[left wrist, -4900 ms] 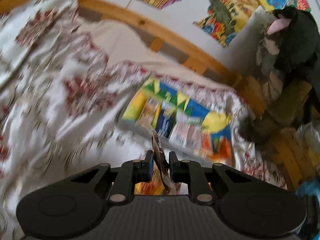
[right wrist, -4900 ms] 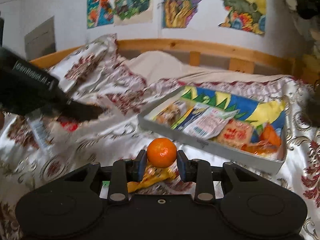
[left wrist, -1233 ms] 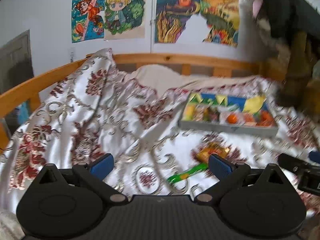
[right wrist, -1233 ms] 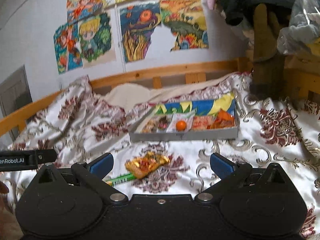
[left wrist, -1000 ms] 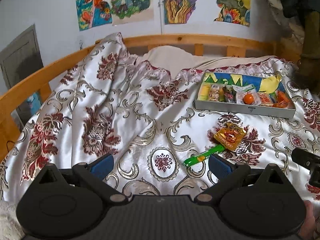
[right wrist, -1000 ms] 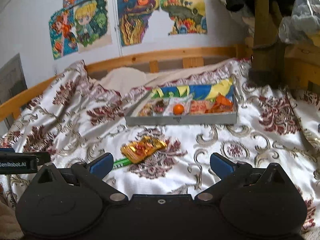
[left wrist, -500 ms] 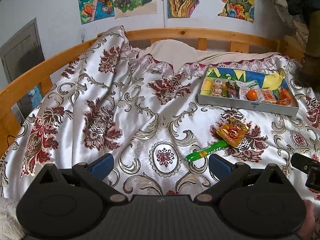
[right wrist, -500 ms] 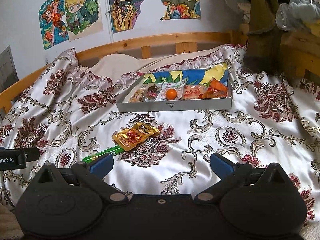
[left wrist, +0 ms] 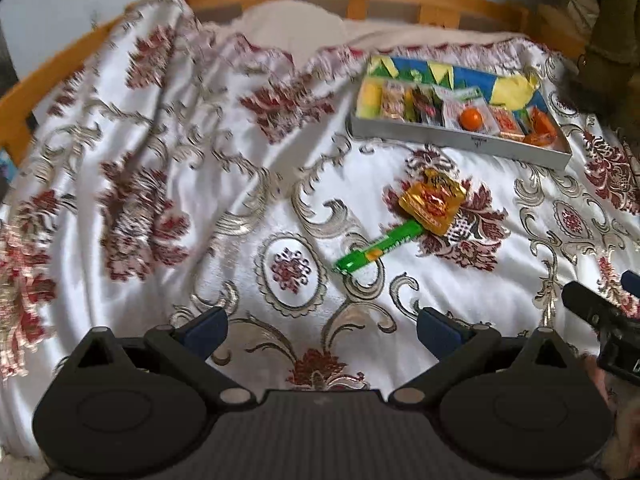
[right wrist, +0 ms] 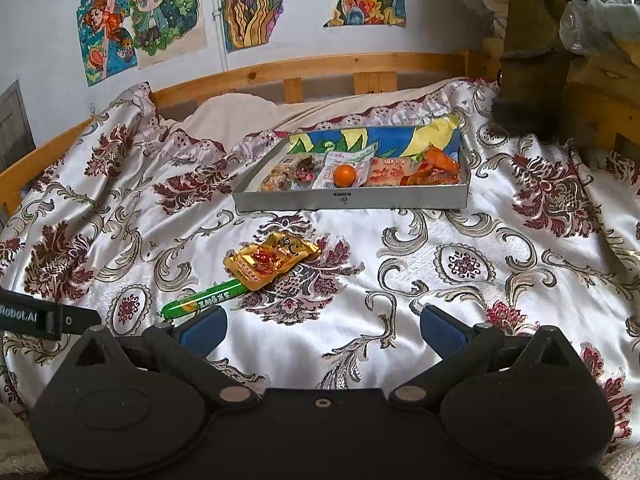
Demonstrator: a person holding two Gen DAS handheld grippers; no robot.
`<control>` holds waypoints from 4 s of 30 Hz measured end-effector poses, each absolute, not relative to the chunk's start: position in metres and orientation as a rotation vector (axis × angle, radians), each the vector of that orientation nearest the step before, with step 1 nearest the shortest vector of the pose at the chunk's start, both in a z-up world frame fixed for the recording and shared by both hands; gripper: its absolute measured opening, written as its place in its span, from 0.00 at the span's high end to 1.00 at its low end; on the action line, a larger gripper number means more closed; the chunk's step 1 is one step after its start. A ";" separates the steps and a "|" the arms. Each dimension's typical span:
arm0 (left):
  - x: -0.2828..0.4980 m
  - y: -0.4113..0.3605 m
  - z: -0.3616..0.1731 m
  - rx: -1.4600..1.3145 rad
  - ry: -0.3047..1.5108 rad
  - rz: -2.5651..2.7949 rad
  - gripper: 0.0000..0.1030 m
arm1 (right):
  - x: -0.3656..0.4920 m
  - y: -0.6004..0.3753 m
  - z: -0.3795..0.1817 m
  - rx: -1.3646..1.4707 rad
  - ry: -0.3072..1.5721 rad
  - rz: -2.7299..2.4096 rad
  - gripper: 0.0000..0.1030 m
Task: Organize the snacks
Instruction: 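Raise both open tools and move back toward the gold bag and green stick, then close left tool on green candy stick while right tool closes on gold snack bag, then lift green stick and gold bag and carry both over the tray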
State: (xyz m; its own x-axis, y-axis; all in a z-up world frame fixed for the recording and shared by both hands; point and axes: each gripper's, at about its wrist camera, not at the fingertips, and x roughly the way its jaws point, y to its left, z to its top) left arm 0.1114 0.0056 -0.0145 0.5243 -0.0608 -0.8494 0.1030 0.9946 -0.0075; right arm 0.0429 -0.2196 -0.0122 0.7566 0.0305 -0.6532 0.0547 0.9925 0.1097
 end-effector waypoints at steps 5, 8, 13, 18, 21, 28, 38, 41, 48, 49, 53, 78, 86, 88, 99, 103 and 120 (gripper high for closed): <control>0.136 0.007 -0.028 0.063 1.075 -0.139 0.00 | 0.060 -0.226 -0.017 0.152 0.760 -0.044 0.01; 0.148 0.001 -0.036 0.089 1.087 -0.166 0.00 | 0.078 -0.226 -0.023 0.136 0.793 -0.038 0.01; 0.165 -0.008 -0.046 0.116 1.091 -0.212 0.00 | 0.106 -0.216 -0.032 0.077 0.814 0.004 0.01; 0.179 -0.018 -0.064 0.191 1.139 -0.247 0.00 | 0.125 -0.214 -0.039 0.069 0.808 0.014 0.01; 0.188 -0.023 -0.072 0.217 1.145 -0.256 0.00 | 0.136 -0.216 -0.043 0.082 0.820 0.021 0.01; 0.202 -0.023 -0.077 0.212 1.138 -0.258 0.01 | 0.171 -0.216 -0.048 0.113 0.814 0.069 0.01; 0.213 -0.021 -0.092 0.228 1.146 -0.243 0.01 | 0.233 -0.226 -0.086 0.394 0.929 0.217 0.01; 0.213 -0.027 -0.093 0.249 1.116 -0.276 0.01 | 0.236 -0.224 -0.094 0.452 0.953 0.261 0.01; 0.212 -0.042 -0.097 0.318 1.055 -0.329 0.01 | 0.246 -0.220 -0.106 0.515 0.953 0.259 0.05; 0.212 -0.043 -0.097 0.317 1.053 -0.331 0.01 | 0.246 -0.217 -0.107 0.501 0.952 0.255 0.08; 0.217 -0.041 -0.102 0.293 1.082 -0.340 0.13 | 0.244 -0.208 -0.105 0.402 0.949 0.228 0.28; 0.236 -0.040 -0.111 0.093 1.173 -0.480 0.57 | 0.231 -0.252 -0.094 0.403 1.049 0.099 0.61; 0.238 -0.033 -0.110 0.022 1.215 -0.438 0.74 | 0.232 -0.240 -0.102 0.330 1.028 0.108 0.54; 0.237 -0.034 -0.109 0.018 1.226 -0.429 0.75 | 0.233 -0.236 -0.104 0.296 1.015 0.107 0.60; 0.232 -0.034 -0.108 0.002 1.235 -0.398 0.76 | 0.220 -0.229 -0.090 0.258 0.969 0.132 0.85; 0.231 -0.033 -0.107 -0.014 1.236 -0.386 0.77 | 0.210 -0.224 -0.079 0.242 0.924 0.155 0.87; 0.229 -0.027 -0.108 -0.136 1.299 -0.399 0.81 | 0.163 -0.237 -0.052 0.321 0.912 0.163 0.87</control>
